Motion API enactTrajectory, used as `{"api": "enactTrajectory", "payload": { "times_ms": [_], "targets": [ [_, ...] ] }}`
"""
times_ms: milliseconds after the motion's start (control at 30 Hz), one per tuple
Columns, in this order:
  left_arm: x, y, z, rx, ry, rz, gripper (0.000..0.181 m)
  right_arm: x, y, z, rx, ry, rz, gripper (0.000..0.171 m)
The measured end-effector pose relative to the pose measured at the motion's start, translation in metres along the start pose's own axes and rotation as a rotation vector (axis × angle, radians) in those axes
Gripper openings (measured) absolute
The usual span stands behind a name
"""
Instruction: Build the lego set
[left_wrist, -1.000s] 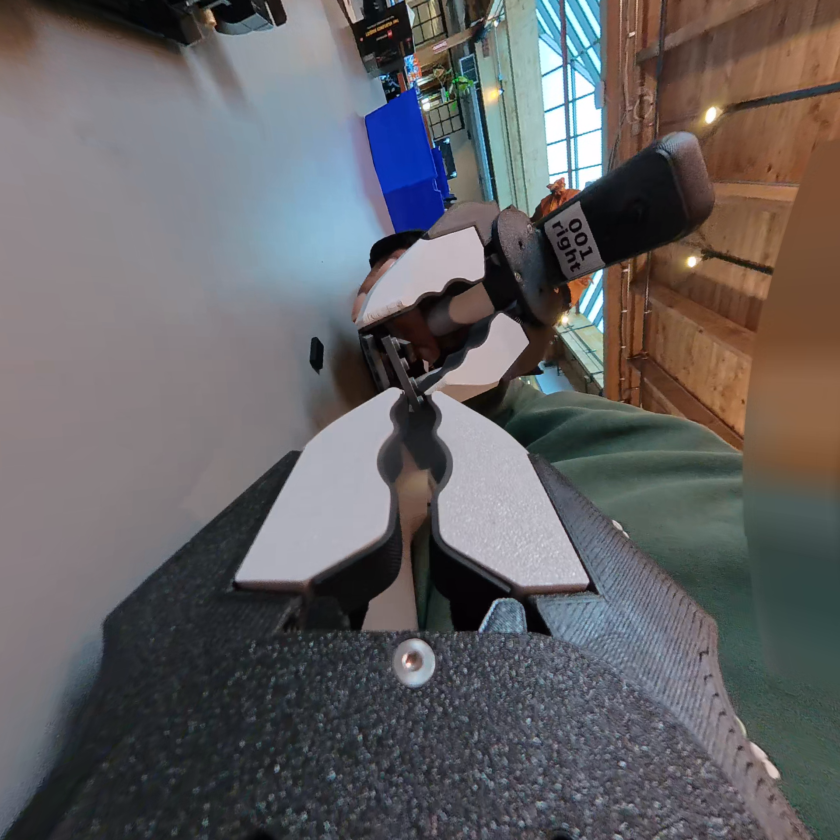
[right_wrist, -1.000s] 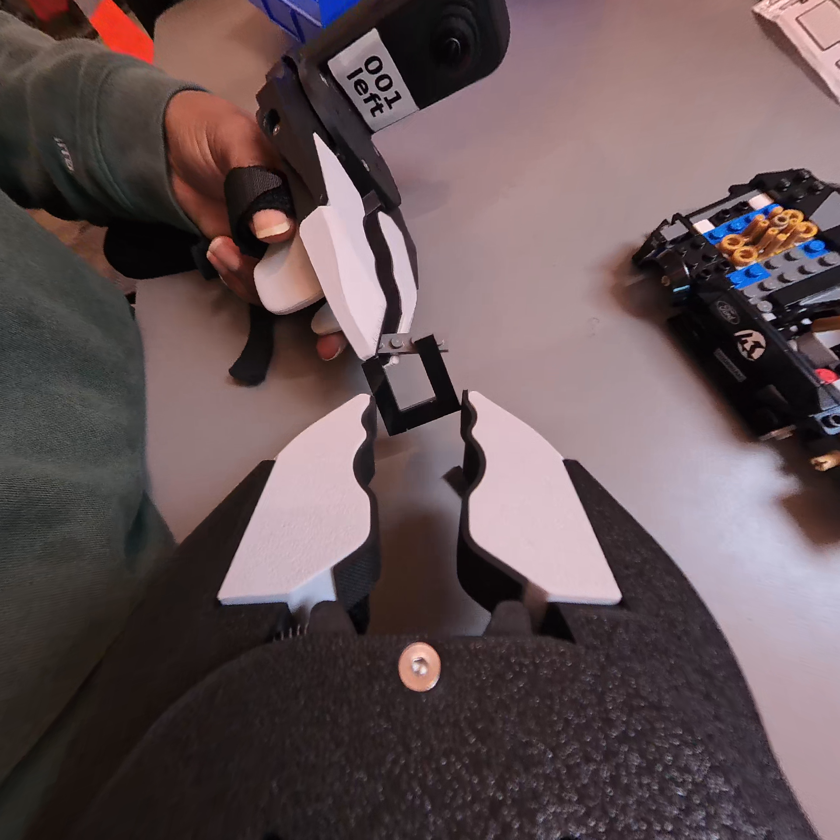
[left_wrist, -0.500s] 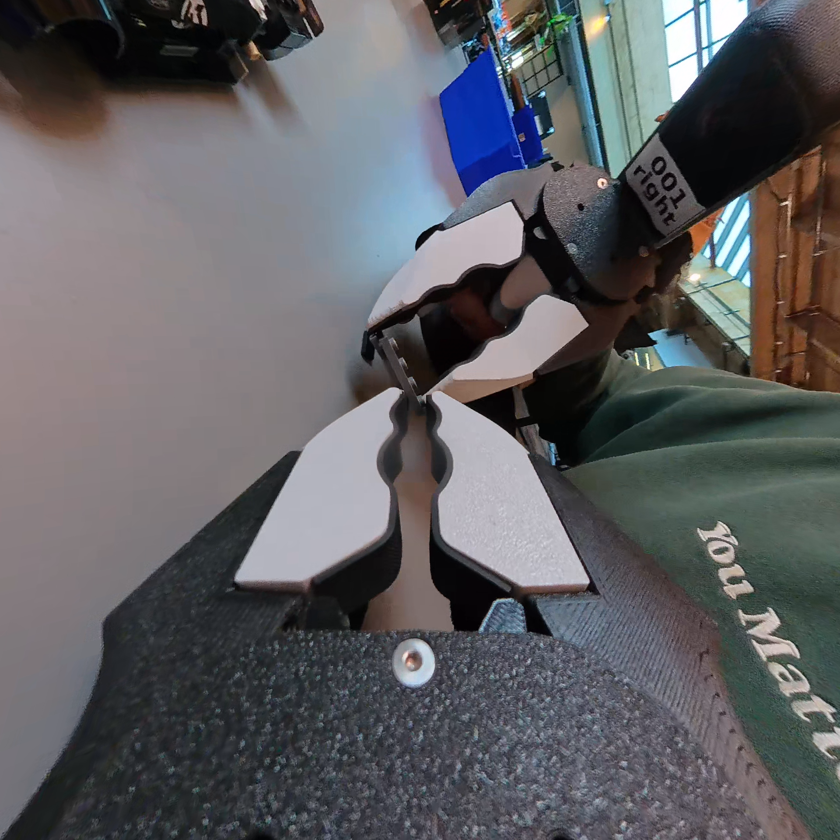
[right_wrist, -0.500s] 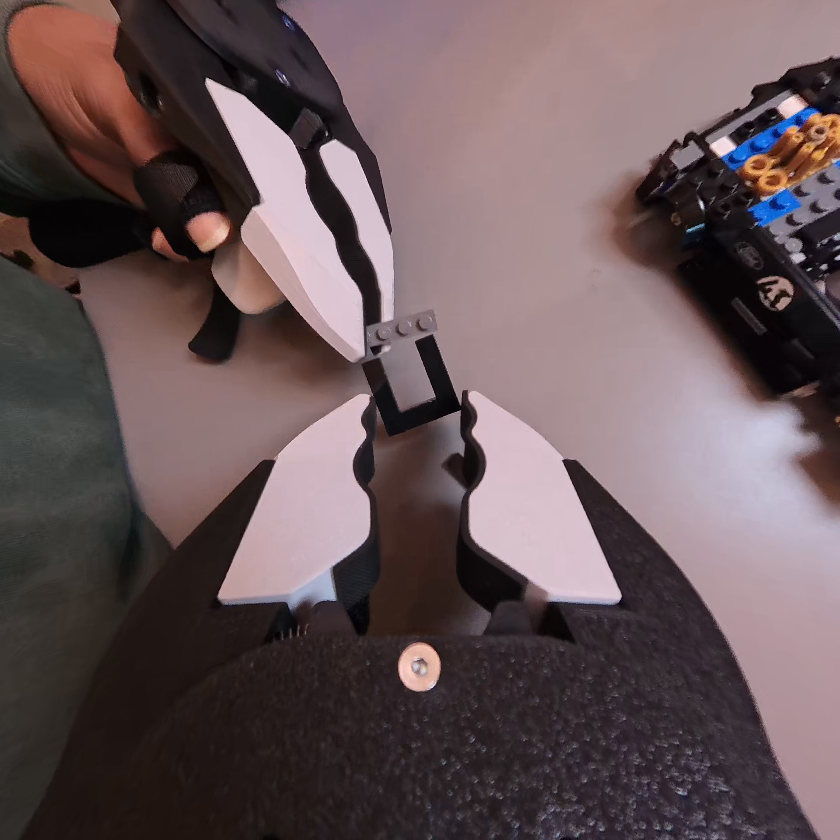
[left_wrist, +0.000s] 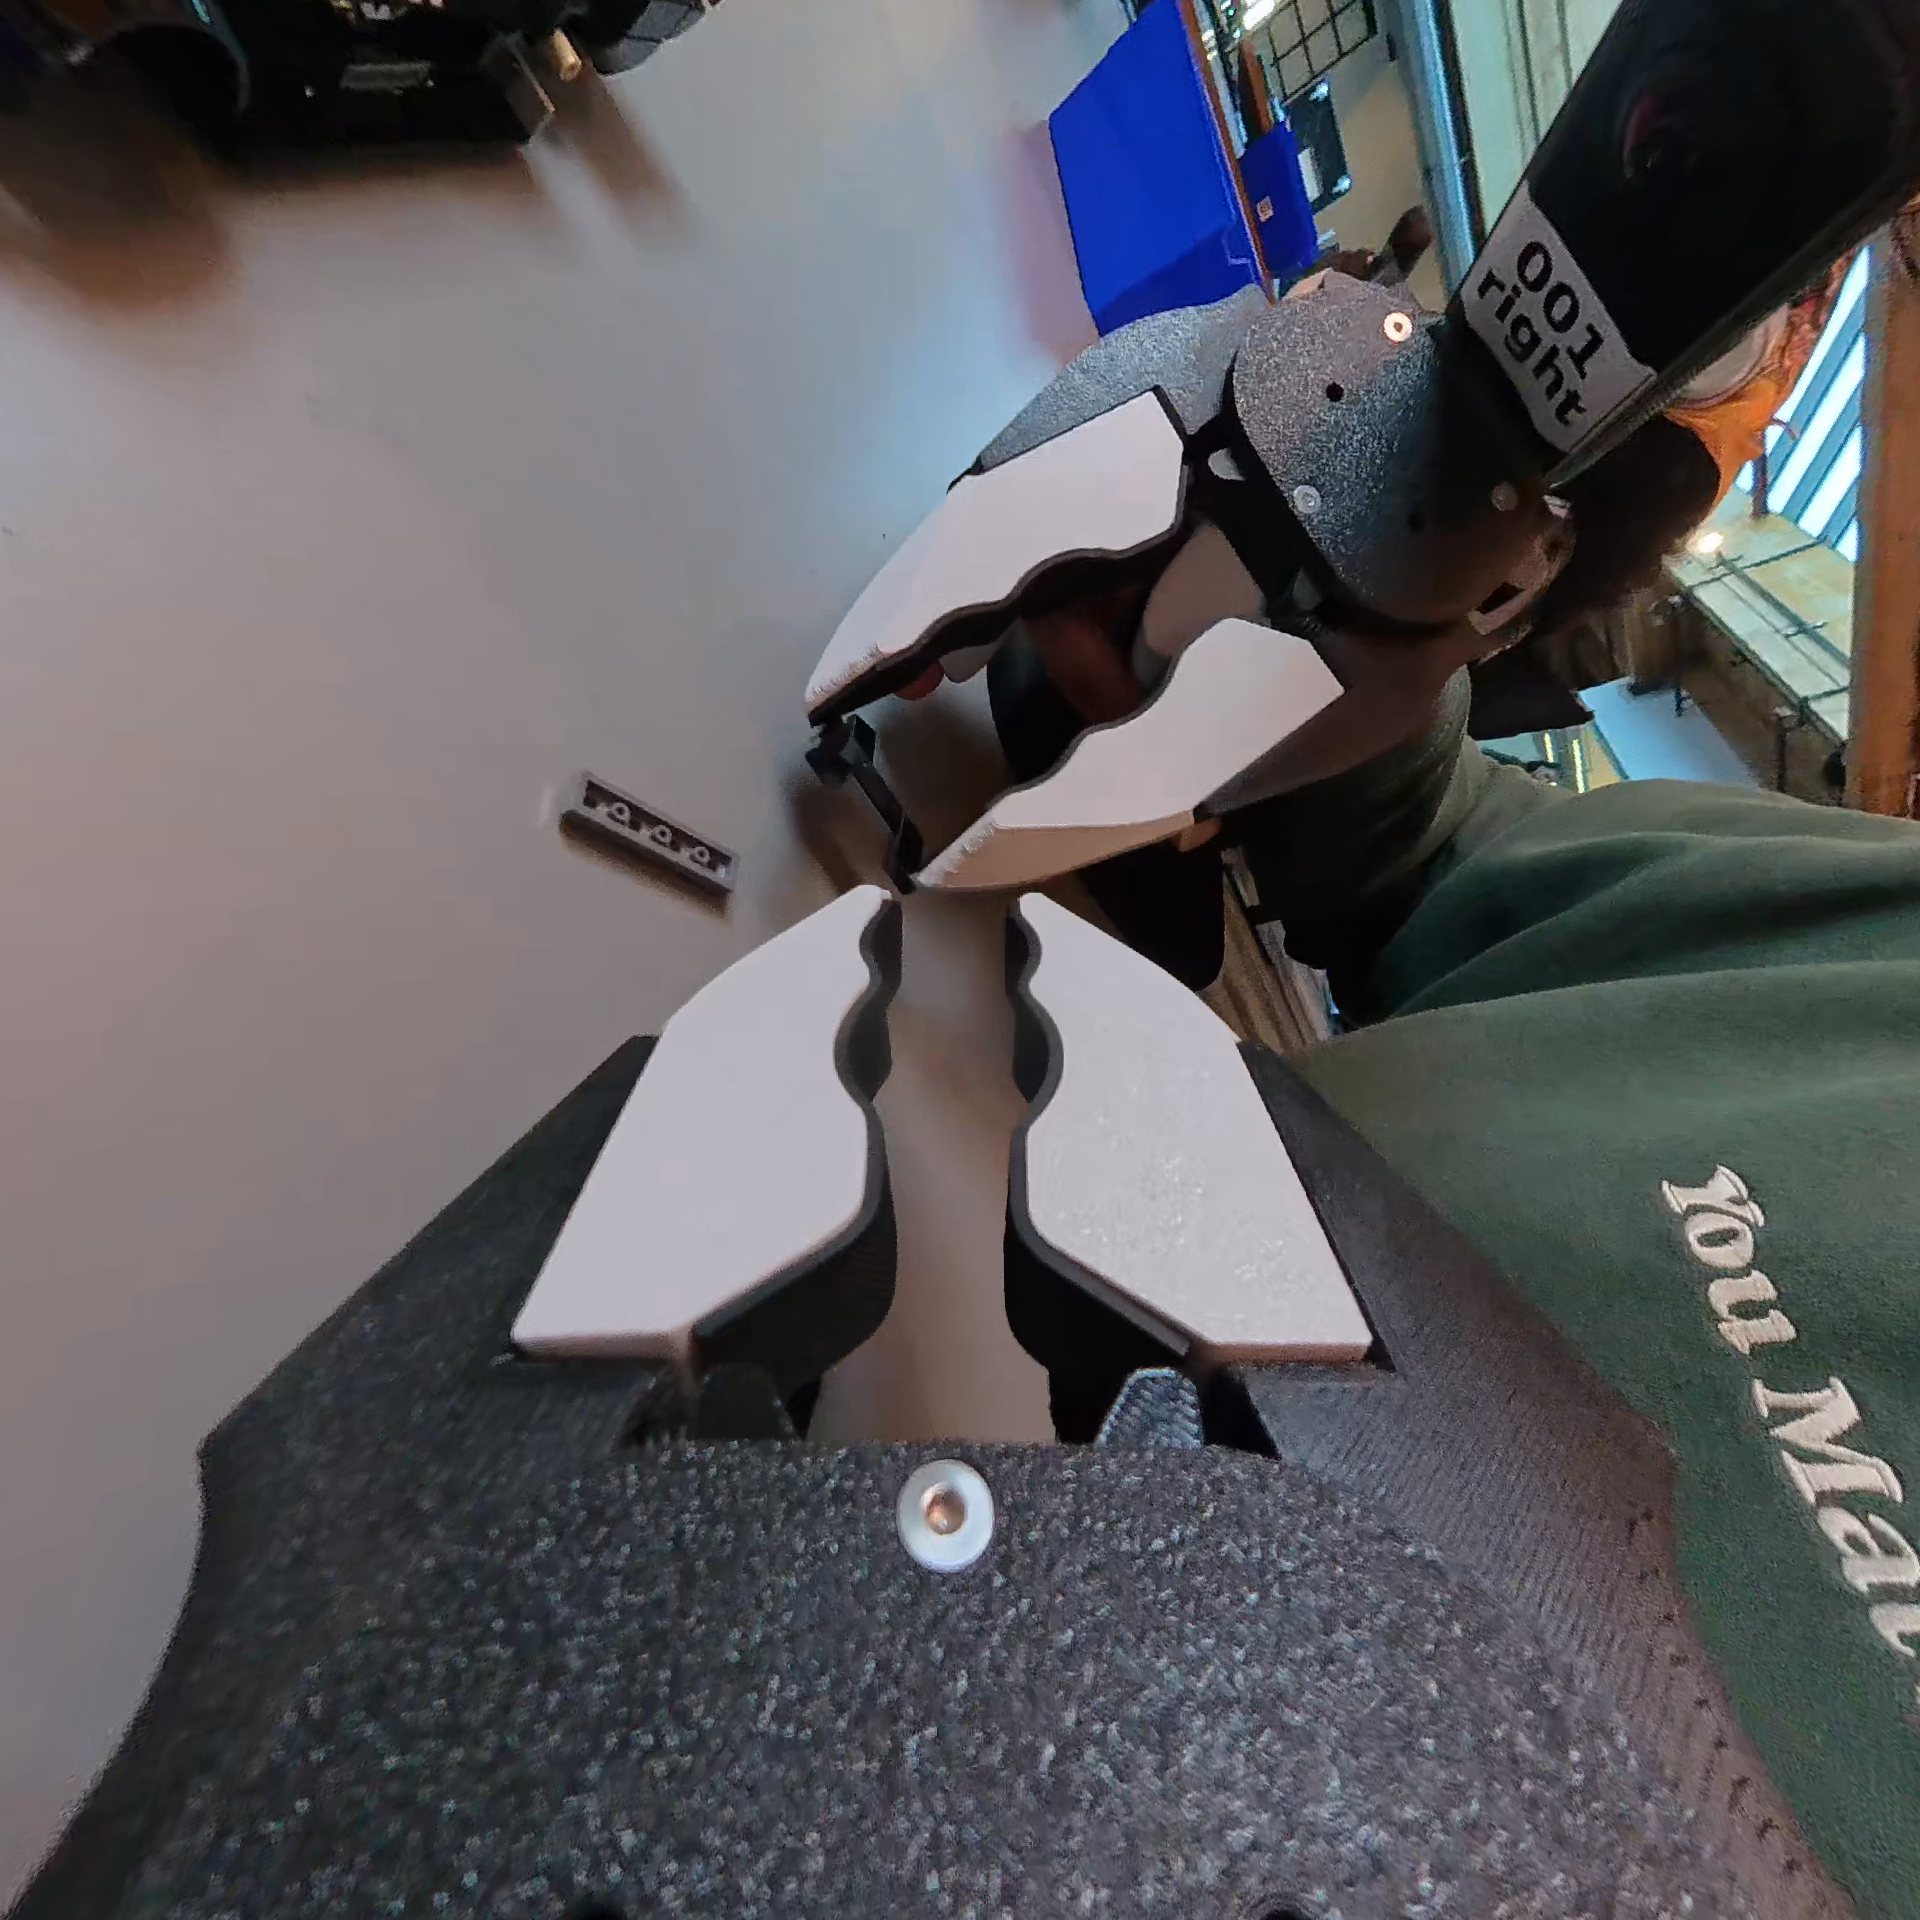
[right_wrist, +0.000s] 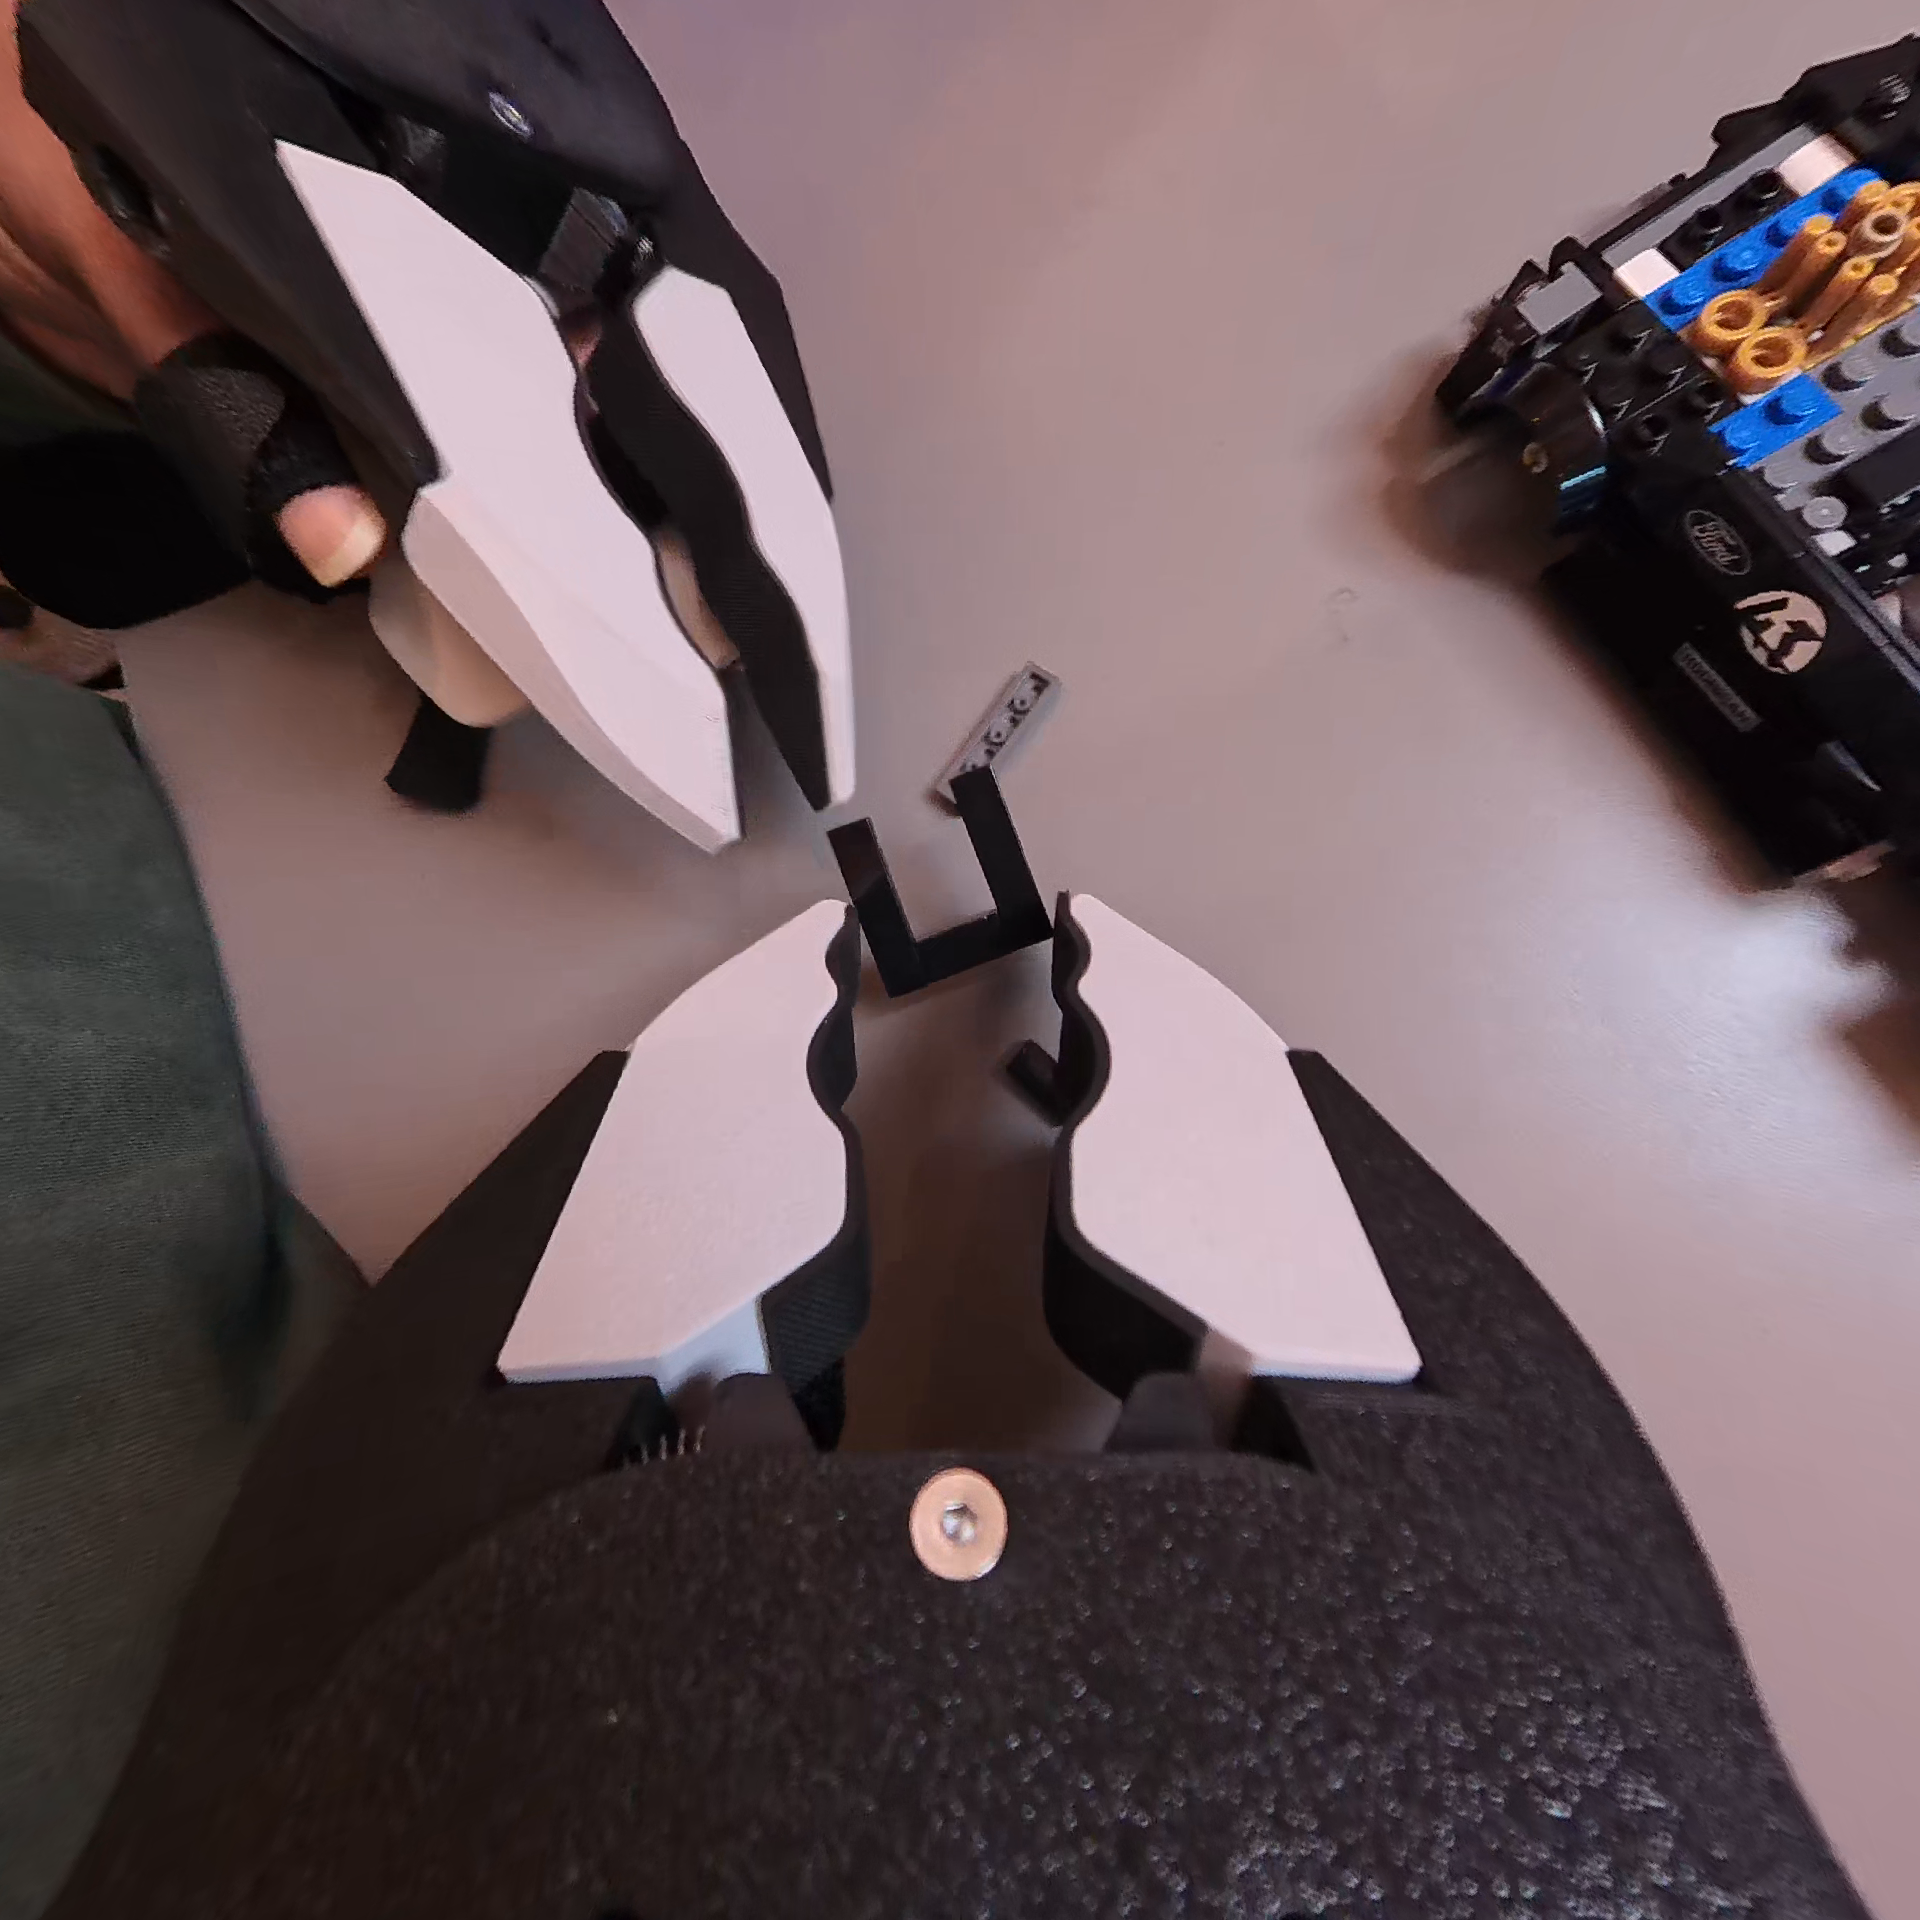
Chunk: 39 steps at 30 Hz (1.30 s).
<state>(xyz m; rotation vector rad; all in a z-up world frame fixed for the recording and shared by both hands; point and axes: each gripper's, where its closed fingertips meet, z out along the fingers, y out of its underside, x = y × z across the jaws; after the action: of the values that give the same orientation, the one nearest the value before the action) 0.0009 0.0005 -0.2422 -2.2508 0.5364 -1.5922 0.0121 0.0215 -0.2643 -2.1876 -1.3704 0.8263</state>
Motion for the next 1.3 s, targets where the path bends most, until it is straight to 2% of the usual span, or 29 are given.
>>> {"api": "enactTrajectory", "payload": {
  "times_ms": [100, 167, 300, 433, 500, 600, 700, 900, 967, 1133, 1200, 1300],
  "targets": [
    [-0.003, -0.004, -0.008, 0.010, -0.043, 0.057, 0.019, 0.006, 0.001, 0.001, -0.020, 0.038, -0.039, 0.036],
    [-0.018, -0.008, -0.016, -0.011, -0.169, 0.171, 0.020, 0.011, 0.001, 0.002, -0.046, 0.063, -0.077, 0.036],
    [-0.047, -0.013, -0.022, -0.178, -0.493, 0.510, 0.037, 0.022, -0.002, 0.001, -0.063, 0.081, -0.088, 0.035],
    [-0.055, -0.011, -0.005, -0.324, -0.627, 0.755, 0.046, 0.031, -0.004, -0.002, -0.043, 0.089, -0.063, 0.036],
    [-0.053, -0.010, 0.001, -0.358, -0.617, 0.777, 0.045, 0.031, -0.003, -0.004, -0.032, 0.090, -0.056, 0.036],
    [-0.052, -0.008, 0.002, -0.393, -0.579, 0.745, 0.033, 0.028, 0.003, -0.007, -0.019, 0.080, -0.044, 0.036],
    [-0.050, -0.007, 0.002, -0.401, -0.534, 0.707, 0.033, 0.026, 0.007, -0.010, -0.003, 0.067, -0.038, 0.036],
    [-0.009, -0.009, 0.009, -0.268, -0.169, 0.438, 0.033, 0.021, 0.009, -0.014, 0.016, 0.053, -0.067, 0.036],
    [-0.005, -0.012, 0.005, -0.237, -0.096, 0.332, 0.042, 0.023, 0.010, -0.016, 0.016, 0.060, -0.066, 0.036],
    [-0.038, -0.047, -0.031, -0.074, -0.296, 0.329, 0.046, 0.024, 0.013, -0.020, 0.021, 0.062, -0.059, 0.036],
    [-0.041, -0.045, -0.036, -0.087, -0.336, 0.390, 0.040, 0.024, 0.014, -0.020, 0.017, 0.063, -0.066, 0.036],
    [-0.032, -0.024, -0.023, -0.196, -0.323, 0.580, 0.031, 0.026, 0.016, -0.019, 0.002, 0.072, -0.078, 0.036]
  ]
}}
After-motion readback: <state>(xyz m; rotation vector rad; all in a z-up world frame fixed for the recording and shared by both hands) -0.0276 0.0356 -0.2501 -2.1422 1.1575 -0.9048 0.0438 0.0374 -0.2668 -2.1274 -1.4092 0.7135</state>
